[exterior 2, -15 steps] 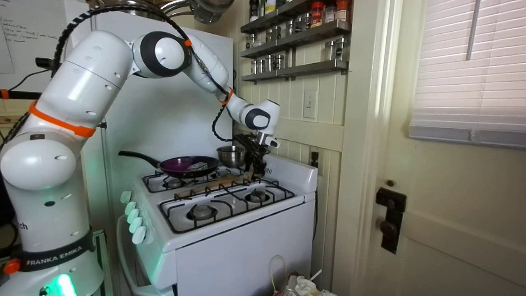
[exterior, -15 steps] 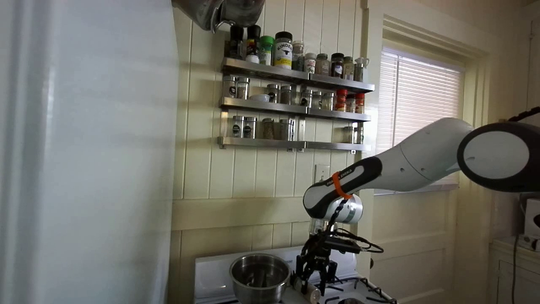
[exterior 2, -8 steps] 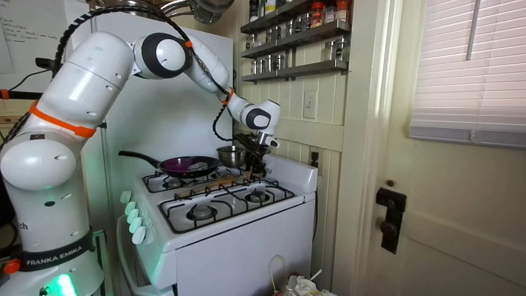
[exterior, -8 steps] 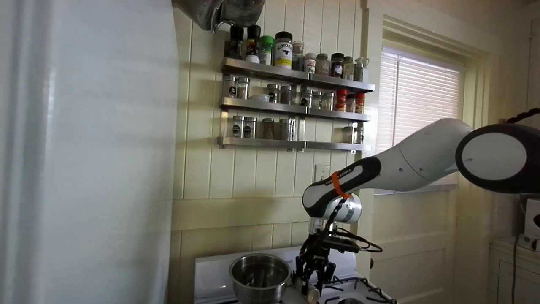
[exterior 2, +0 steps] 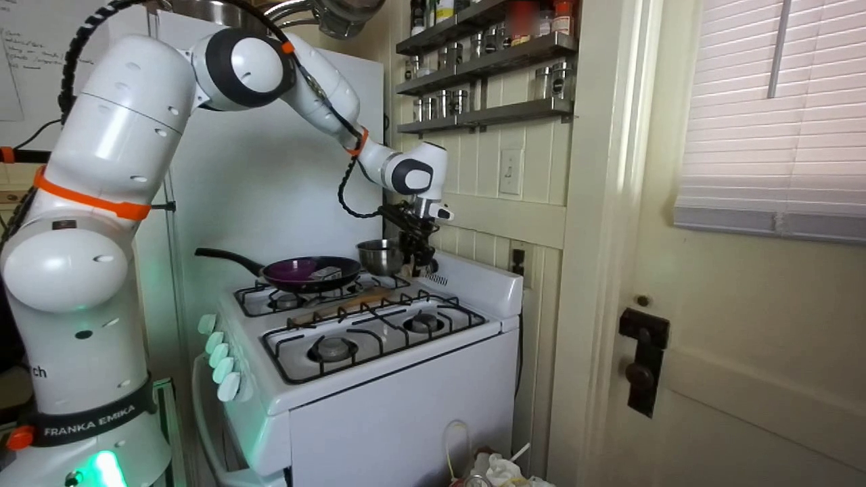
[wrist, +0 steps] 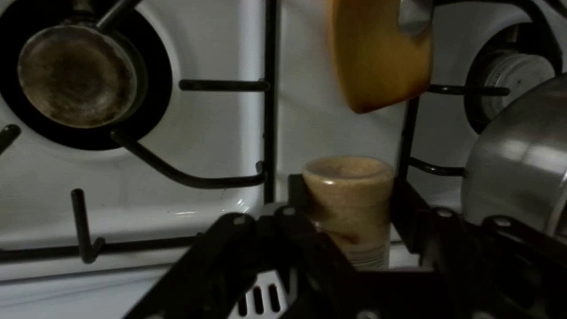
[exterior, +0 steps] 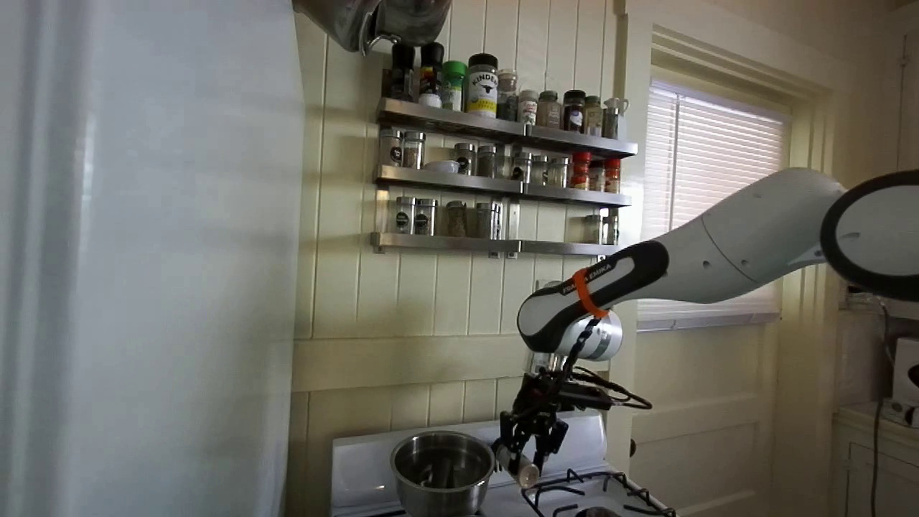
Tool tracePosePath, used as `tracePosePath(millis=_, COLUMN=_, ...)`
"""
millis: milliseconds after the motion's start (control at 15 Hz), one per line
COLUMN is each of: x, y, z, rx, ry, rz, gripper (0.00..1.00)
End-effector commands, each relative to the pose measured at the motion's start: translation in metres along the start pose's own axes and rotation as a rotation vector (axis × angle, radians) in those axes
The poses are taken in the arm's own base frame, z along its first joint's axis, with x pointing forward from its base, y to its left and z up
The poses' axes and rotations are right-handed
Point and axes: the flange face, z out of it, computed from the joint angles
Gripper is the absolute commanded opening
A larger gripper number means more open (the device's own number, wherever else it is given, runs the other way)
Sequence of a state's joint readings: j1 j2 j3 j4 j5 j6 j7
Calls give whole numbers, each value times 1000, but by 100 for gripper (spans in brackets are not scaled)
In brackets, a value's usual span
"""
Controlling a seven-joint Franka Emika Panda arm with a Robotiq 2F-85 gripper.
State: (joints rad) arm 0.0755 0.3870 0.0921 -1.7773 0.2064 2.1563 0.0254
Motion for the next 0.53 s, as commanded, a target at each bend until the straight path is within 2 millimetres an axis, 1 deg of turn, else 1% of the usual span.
tracePosePath(millis=0, x=-39, y=8, z=-26, rx=-76, ry=101, rz=18, gripper=25)
tracePosePath(millis=133, x=-49, y=7, z=-40, rx=-87, ry=221, rz=-2, gripper=25)
tracePosePath(millis=200, x=-57, y=5, z=-48, rx=-82, ry=289, rz=-8, gripper=25)
tracePosePath(millis=333, x=-80, y=-3, z=-62, rx=-86, ry=412, rz=-34, gripper=25)
tracePosePath(millis=467, x=-101, y=-12, z=-72, rx=-99, ry=533, rz=-69, gripper=25)
